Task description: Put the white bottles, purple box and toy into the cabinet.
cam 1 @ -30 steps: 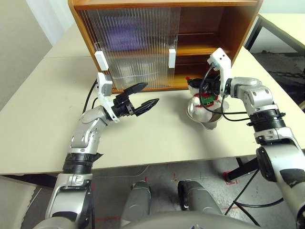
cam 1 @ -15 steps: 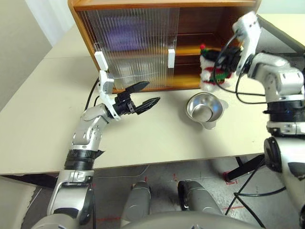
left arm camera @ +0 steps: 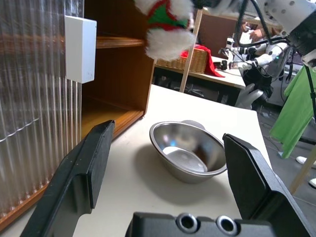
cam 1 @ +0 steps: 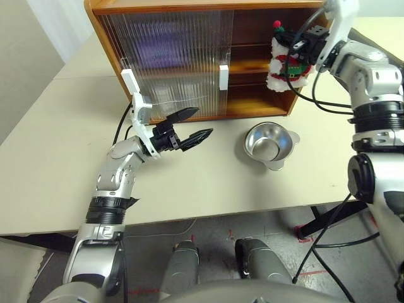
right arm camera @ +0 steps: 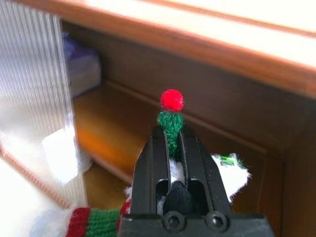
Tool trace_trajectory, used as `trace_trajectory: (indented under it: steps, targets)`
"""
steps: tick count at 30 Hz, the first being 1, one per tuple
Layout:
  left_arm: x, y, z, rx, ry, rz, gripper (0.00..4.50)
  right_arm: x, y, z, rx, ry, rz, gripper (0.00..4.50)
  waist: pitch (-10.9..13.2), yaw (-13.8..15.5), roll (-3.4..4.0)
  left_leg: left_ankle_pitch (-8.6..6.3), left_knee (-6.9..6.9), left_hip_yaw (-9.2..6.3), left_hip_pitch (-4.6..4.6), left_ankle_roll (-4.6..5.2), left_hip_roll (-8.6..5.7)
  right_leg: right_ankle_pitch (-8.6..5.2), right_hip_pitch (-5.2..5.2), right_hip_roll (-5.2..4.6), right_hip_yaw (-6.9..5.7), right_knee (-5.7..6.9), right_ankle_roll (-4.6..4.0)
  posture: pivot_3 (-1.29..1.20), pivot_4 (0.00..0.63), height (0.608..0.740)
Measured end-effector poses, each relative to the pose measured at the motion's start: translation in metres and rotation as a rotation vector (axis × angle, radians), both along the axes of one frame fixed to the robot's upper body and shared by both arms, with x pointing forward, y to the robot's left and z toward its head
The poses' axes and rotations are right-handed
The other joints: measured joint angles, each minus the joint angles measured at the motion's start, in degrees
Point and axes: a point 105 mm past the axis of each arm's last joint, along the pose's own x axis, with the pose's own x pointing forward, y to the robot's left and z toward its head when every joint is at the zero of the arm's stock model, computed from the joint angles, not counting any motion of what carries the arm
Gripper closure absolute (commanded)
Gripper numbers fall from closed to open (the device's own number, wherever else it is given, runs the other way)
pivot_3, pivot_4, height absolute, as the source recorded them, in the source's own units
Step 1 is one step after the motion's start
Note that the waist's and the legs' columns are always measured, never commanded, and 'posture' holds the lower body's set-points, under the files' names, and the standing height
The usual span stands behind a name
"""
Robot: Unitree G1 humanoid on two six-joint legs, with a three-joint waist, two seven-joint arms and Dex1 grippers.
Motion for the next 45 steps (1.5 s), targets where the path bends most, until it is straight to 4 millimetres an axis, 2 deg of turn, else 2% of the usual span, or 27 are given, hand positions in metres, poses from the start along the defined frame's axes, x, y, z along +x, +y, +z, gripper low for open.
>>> trace_trajectory:
  steps: [5, 11, 19, 25, 37, 45]
  targets:
    - [0.000, 0.001, -0.001, 0.000, 0.002, 0.009, 0.00, 0.012, 0.012, -0.001, 0.025, -0.030, -0.016, 4.50, 0.0, -0.1, 0.01, -0.01, -0.06, 0.00, -0.08, 0.01, 0.08, 0.02, -0.12, -0.03, 0.00, 0.00, -0.02, 0.05, 0.069, 0.740]
    - [-0.004, 0.001, -0.001, 0.005, 0.004, 0.014, 0.00, 0.018, 0.019, 0.011, 0.063, -0.100, -0.052, 4.50, 0.0, 0.3, 0.01, -0.02, -0.10, -0.03, -0.17, -0.02, 0.13, 0.01, -0.20, -0.05, 0.03, -0.05, -0.03, 0.06, 0.071, 0.740]
    - [-0.005, 0.002, -0.004, 0.006, 0.018, 0.024, 0.00, 0.019, 0.019, 0.020, 0.066, -0.162, -0.076, 4.50, 0.0, 0.7, 0.01, -0.04, -0.10, -0.08, -0.25, -0.05, 0.19, 0.03, -0.23, -0.10, 0.18, -0.05, -0.07, 0.06, 0.069, 0.740]
    - [-0.005, 0.002, -0.004, 0.006, 0.019, 0.025, 0.00, 0.021, 0.016, 0.013, 0.047, -0.187, -0.113, 4.50, 0.0, 0.7, 0.01, -0.04, -0.13, -0.09, -0.26, -0.05, 0.25, 0.05, -0.25, -0.10, 0.22, -0.05, -0.11, 0.06, 0.070, 0.740]
    - [-0.011, 0.007, -0.006, 0.011, 0.030, 0.030, 0.00, 0.027, 0.023, 0.003, 0.050, -0.208, -0.186, 4.50, 0.0, 0.7, 0.01, -0.11, -0.22, -0.16, -0.26, -0.16, 0.31, 0.06, -0.25, -0.11, 0.20, -0.06, -0.14, 0.10, 0.088, 0.740]
    - [-0.014, 0.012, -0.006, 0.002, 0.029, 0.065, 0.00, 0.029, 0.019, 0.002, 0.052, -0.205, -0.236, 4.50, 0.0, 1.1, 0.00, -0.47, -0.53, -0.20, -0.16, -0.78, 0.33, 0.03, -0.28, -0.15, 0.19, -0.06, -0.19, 0.13, 0.092, 0.740]
